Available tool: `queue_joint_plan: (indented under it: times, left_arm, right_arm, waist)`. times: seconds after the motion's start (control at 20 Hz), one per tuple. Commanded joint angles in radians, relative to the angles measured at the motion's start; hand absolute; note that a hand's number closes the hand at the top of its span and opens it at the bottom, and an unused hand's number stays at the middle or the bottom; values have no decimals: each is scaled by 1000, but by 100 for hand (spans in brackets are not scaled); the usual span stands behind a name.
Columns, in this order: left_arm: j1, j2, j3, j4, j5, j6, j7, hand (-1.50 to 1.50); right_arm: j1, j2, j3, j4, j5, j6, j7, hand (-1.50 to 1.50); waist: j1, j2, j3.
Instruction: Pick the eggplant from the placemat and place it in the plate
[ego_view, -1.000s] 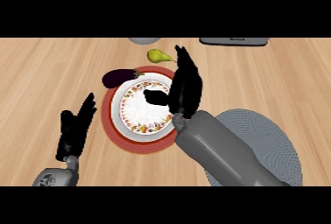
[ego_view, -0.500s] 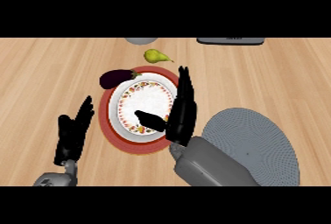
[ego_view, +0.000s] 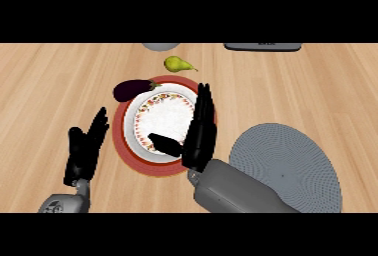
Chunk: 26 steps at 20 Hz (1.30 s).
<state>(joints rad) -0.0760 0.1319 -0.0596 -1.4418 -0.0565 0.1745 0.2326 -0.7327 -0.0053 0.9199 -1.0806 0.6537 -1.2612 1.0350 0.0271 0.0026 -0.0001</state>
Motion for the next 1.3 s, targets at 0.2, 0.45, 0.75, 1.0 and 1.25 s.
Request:
queue_joint_plan:
  times: [0.2,0.45,0.75,1.0,1.25]
  left_arm:
    - [-5,18,24,8,17,-39,0,0]
    - [-2,20,42,6,12,-34,7,0]
    - [51,20,43,-72,12,-35,37,0]
    - [62,-17,14,-94,-36,5,48,0]
    - [94,-14,27,-90,-17,-31,5,0]
  right_arm:
    - [-52,5,64,129,-15,-145,135,-150]
    - [-24,5,38,126,46,-114,178,-150]
    - [86,5,-26,51,196,-50,221,-150]
    - [140,5,-17,93,199,-98,188,-150]
    - [276,5,-96,-10,360,-45,203,-150]
  waist:
    - [4,0,0]
    - [-11,-3,0]
    - [-25,-8,0]
    - [-18,-3,0]
    - [-25,-5,0]
